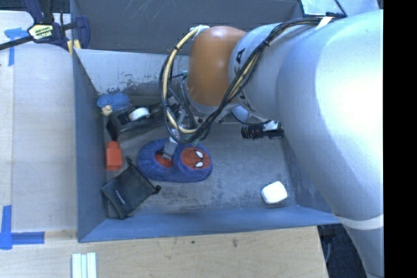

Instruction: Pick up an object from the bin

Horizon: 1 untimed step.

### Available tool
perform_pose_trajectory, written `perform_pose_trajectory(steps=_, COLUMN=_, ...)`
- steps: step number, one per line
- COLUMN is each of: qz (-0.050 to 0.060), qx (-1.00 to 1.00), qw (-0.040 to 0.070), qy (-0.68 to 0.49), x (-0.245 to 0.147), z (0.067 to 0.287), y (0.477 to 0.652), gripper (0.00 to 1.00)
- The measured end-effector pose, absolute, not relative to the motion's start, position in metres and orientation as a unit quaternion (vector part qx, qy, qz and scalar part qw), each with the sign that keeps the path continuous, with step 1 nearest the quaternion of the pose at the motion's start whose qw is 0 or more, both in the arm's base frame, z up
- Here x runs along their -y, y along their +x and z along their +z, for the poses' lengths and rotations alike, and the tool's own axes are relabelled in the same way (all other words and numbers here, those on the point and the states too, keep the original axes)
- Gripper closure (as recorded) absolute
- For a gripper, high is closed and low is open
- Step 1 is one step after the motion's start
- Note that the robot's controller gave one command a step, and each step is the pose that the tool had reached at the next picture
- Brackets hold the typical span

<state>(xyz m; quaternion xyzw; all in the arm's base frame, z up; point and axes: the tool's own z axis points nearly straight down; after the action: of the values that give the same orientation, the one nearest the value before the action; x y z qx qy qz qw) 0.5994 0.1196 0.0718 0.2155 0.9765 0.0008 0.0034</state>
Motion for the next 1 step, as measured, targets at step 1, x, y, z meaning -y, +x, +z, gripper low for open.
perform_pose_trajectory(steps=1, qz=-0.003, qx=-0.997, qw=0.003, qy=0.082, x=-0.2080, z=0.0710, y=0.6005, gripper=0.00)
